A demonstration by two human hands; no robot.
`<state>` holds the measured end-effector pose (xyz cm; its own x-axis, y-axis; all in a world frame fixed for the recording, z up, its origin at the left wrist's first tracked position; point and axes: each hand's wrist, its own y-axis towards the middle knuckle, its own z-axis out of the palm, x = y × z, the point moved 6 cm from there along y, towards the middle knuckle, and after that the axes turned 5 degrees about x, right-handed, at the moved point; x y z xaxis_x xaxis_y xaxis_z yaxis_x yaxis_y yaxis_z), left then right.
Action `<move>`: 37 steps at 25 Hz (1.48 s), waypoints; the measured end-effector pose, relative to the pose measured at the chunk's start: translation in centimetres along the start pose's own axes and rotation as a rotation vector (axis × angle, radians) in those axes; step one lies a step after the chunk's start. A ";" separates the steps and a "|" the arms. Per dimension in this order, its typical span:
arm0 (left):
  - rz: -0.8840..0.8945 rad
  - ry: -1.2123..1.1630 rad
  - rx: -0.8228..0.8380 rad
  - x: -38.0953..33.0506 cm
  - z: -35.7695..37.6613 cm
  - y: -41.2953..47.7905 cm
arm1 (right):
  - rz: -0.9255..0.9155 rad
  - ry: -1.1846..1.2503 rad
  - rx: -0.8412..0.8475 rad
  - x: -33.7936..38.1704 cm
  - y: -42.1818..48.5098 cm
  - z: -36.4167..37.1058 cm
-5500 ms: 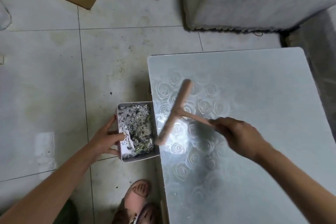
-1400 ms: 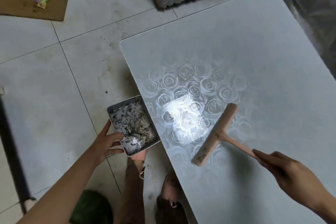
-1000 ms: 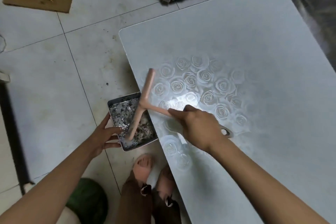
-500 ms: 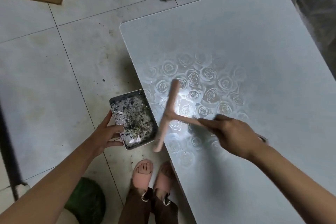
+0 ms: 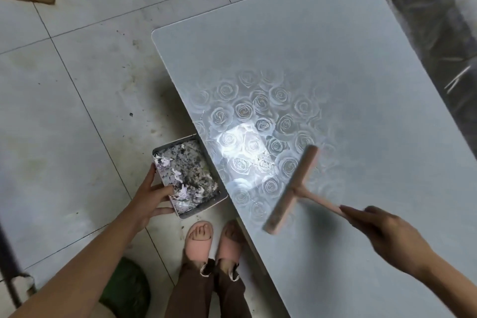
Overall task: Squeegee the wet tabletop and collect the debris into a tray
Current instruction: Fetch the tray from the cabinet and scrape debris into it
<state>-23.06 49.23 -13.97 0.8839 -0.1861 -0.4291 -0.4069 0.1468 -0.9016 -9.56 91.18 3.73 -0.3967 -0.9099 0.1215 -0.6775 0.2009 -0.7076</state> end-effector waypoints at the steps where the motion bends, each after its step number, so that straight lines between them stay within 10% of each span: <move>1: 0.004 0.005 0.004 0.4 0.3 0.0 | -0.030 0.022 -0.012 1.8 1.1 0.4; 8: 0.012 -0.016 -0.014 2.6 0.9 0.3 | -0.354 -0.130 -0.098 16.1 6.4 -0.1; 16: 0.022 0.008 0.020 3.0 1.3 -0.6 | 0.069 0.053 -0.123 -3.0 -4.6 -0.6; 27: -0.034 0.040 0.055 6.5 1.1 -3.6 | 0.060 0.455 -0.229 0.3 -5.9 5.4; 37: 0.020 0.051 0.068 8.8 3.4 -12.3 | 0.357 0.214 -0.113 -15.3 -19.7 14.0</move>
<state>-9.52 49.09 -6.51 0.8621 -0.2313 -0.4509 -0.4062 0.2166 -0.8877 18.52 96.04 6.07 -0.7302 -0.6825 0.0331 -0.5333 0.5389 -0.6521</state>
